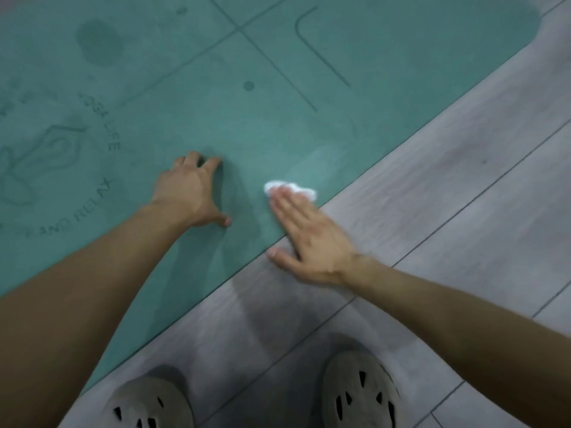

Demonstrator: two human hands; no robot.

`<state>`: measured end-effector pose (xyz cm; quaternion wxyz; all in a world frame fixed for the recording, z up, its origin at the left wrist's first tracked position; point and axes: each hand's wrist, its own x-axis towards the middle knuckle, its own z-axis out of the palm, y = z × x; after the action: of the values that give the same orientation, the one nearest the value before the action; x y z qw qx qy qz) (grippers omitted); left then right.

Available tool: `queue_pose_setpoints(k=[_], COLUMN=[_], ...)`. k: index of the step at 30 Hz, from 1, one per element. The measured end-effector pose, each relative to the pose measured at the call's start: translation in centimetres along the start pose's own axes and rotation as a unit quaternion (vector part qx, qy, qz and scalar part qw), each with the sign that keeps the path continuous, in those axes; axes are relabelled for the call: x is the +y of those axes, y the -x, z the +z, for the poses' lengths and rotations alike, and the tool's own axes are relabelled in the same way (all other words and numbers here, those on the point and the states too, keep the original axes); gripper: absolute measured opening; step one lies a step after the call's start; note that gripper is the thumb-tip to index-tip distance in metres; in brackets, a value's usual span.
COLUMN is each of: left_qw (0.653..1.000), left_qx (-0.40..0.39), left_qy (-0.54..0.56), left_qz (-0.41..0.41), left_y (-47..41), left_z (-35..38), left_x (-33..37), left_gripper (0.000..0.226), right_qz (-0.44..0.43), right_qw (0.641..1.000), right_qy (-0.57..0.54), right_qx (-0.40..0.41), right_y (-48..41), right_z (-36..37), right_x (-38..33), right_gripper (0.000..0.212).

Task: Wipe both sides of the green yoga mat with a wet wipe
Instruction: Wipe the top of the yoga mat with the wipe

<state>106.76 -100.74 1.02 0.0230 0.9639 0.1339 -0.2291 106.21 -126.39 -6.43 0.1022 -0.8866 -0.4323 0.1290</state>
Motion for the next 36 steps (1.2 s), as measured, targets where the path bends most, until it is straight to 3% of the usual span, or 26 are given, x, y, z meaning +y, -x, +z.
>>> queue_pose_setpoints(k=[2, 7, 12, 15, 16, 19, 21, 23, 25, 27, 28, 30, 33, 35, 36], left_qw=[1.000, 1.000, 1.000, 1.000, 1.000, 1.000, 1.000, 1.000, 1.000, 1.000, 1.000, 1.000, 1.000, 1.000, 1.000], left_qx=[-0.006, -0.004, 0.005, 0.007, 0.009, 0.008, -0.001, -0.001, 0.000, 0.000, 0.001, 0.001, -0.001, -0.003, -0.002], left_qy=[0.023, 0.009, 0.016, 0.013, 0.013, 0.013, 0.012, 0.013, 0.013, 0.014, 0.012, 0.007, 0.011, 0.012, 0.012], left_qz=[-0.003, -0.009, -0.001, 0.003, 0.003, -0.004, -0.001, -0.004, -0.009, -0.008, -0.004, 0.003, -0.007, -0.008, -0.008], left_y=[-0.3, -0.7, -0.3, -0.4, -0.3, -0.1, -0.2, -0.3, -0.3, -0.3, -0.3, -0.4, -0.3, -0.3, -0.3], left_z=[0.4, -0.3, 0.4, 0.6, 0.7, 1.0, 0.9, 0.8, 0.8, 0.9, 0.9, 0.8, 0.7, 0.6, 0.5], left_x=[0.0, 0.4, -0.1, -0.1, -0.1, -0.2, -0.1, 0.2, 0.2, 0.2, 0.2, 0.2, 0.2, 0.4, 0.5], left_gripper=[0.133, 0.128, 0.128, 0.129, 0.129, 0.129, 0.131, 0.131, 0.131, 0.131, 0.130, 0.129, 0.130, 0.131, 0.131], right_qz=[-0.061, -0.056, -0.011, -0.038, -0.004, 0.214, 0.270, 0.210, 0.074, -0.006, -0.005, 0.103, 0.281, 0.264, 0.205], right_qw=[0.998, 0.996, 0.999, 0.998, 0.998, 0.976, 0.961, 0.976, 0.997, 1.000, 1.000, 0.994, 0.956, 0.959, 0.974], right_qy=[0.010, 0.061, 0.032, 0.057, 0.056, 0.015, -0.003, 0.003, 0.003, 0.024, 0.024, 0.018, -0.008, -0.024, -0.040], right_qx=[0.004, 0.019, 0.029, 0.012, 0.017, 0.046, 0.052, 0.053, 0.010, -0.019, -0.003, 0.038, 0.083, 0.097, 0.091], right_y=[0.0, -2.0, -1.6, -1.9, -2.5, -4.0, -4.1, -3.1, -0.9, 0.7, 0.8, 0.5, 0.3, 0.1, 0.1], right_z=[0.2, -1.4, 0.2, -1.1, -2.0, -5.2, -5.6, -3.7, -1.2, -0.4, -0.8, -2.1, -4.2, -3.4, -2.4], right_x=[0.2, 4.0, 1.4, 3.8, 5.7, 11.5, 11.2, 6.2, 0.6, -0.7, 0.8, 5.5, 10.6, 7.8, 4.9], right_gripper=[0.077, 0.074, 0.081, 0.076, 0.075, 0.079, 0.085, 0.090, 0.089, 0.084, 0.080, 0.075, 0.080, 0.084, 0.086])
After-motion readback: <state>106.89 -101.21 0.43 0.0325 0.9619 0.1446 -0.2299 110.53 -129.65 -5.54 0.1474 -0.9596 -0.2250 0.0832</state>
